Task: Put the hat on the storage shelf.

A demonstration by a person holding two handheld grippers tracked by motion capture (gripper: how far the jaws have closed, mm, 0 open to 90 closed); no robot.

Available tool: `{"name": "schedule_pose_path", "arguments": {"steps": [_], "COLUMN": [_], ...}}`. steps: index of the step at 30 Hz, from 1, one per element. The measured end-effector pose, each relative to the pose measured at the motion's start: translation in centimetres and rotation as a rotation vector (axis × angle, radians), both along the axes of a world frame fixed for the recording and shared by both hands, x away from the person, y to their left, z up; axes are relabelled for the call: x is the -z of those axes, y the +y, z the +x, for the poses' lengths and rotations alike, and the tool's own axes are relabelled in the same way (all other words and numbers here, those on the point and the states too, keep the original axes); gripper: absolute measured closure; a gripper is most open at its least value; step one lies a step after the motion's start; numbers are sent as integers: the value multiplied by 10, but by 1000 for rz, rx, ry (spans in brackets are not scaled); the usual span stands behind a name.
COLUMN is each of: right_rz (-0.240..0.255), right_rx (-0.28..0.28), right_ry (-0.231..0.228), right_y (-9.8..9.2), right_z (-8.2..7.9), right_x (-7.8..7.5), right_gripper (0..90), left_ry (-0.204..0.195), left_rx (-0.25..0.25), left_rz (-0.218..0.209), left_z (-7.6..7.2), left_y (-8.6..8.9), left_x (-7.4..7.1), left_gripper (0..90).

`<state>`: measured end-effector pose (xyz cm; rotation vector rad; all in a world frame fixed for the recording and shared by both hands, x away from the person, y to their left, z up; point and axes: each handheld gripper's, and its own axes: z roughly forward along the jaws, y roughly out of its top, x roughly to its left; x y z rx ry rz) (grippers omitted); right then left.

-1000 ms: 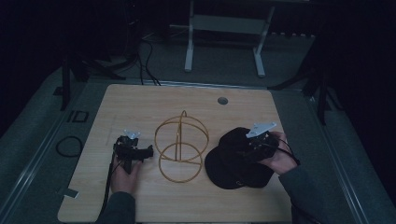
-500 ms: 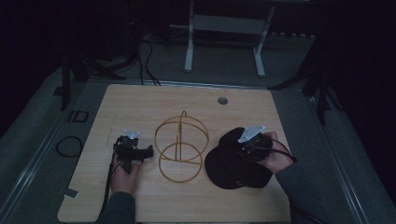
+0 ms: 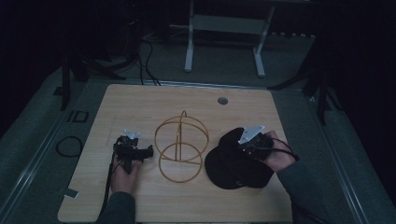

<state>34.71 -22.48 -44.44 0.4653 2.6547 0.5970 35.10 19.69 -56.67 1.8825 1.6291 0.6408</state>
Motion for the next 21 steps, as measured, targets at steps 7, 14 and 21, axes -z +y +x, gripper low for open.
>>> {"name": "schedule_pose_path", "arguments": {"steps": [7,14,21], "right_rz": [-19,-24,-121], "right_rx": [-16,-29,-61], "right_ry": [3,36,31], "right_y": [1,6,15], "right_z": [1,8,8], "right_x": [-4,3,9], "right_gripper": [797,549,814], "left_ry": [0,0,0], "left_rx": [0,0,0], "left_rz": [0,0,0], "left_z": [0,0,0], "left_y": [0,0,0], "left_x": [0,0,0], "left_gripper": [34,34,34]}}
